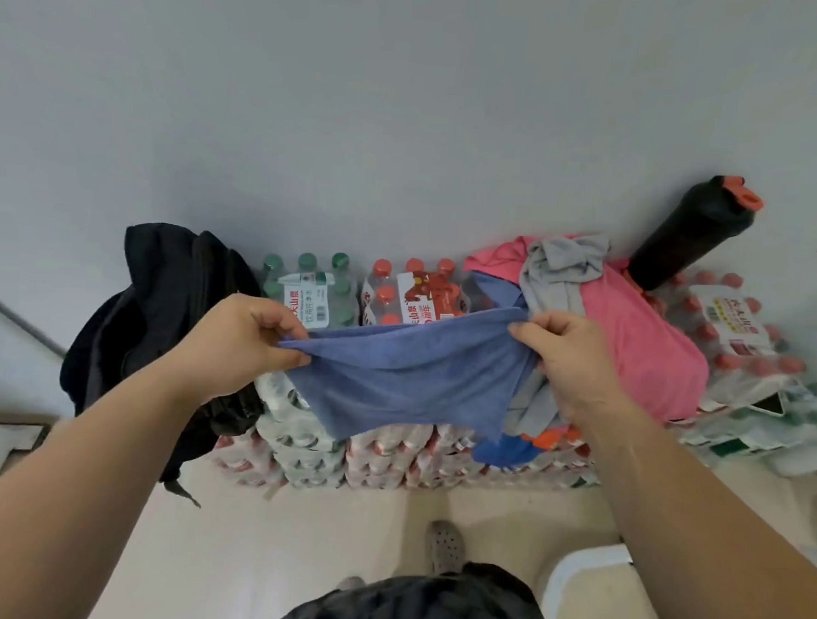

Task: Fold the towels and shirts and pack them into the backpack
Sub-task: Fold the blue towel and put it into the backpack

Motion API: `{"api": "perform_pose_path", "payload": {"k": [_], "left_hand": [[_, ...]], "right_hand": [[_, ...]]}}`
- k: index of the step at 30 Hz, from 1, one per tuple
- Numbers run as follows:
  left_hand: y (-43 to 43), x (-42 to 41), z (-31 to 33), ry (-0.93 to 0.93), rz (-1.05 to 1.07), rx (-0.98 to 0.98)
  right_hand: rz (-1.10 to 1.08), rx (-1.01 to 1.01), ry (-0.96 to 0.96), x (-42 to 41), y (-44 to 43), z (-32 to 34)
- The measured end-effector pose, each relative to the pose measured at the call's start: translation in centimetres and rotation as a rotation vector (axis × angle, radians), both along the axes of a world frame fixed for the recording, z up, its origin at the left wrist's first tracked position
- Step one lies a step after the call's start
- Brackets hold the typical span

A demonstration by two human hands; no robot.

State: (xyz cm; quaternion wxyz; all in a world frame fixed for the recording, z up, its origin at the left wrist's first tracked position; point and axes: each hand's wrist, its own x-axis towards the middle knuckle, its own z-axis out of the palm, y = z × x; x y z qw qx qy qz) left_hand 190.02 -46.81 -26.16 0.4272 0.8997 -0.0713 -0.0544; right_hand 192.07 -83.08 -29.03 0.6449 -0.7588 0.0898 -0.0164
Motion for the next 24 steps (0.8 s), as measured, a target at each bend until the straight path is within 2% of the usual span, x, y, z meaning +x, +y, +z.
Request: {"api": "perform_pose_path", "payload": {"k": [4,6,13,16,21,24], "left_hand": [[0.2,-0.4,0.1,-0.043,0.134,-0.141],[0.7,-0.5,-0.1,-0.046,0.173,-0.147],[2.7,-1.5,-0.3,-0.066,0.110,0.108],[2.5,-1.7,-0.3,-0.060,0.060,0.155],[1.6,-2.0,0.3,-0.063,0.141,-0.037],[1.0,-2.1,0.9,-0.088,0.112,-0.057]], "right_hand": [[0.051,-0.082,-0.024,-1.7,2.0,-0.3],[0.055,-0.086,-0.028,-2.3,2.3,-0.5],[0.044,0.079,0.014,-3.3,0.2,-0.7],[0.031,0.067,0.006,-3.6,-0.7,-0.7],[-0.010,0.176,0.010,-3.7,-1.4,-0.7],[-0.006,0.220,0.002,-3.7,-1.3,-0.5]]}}
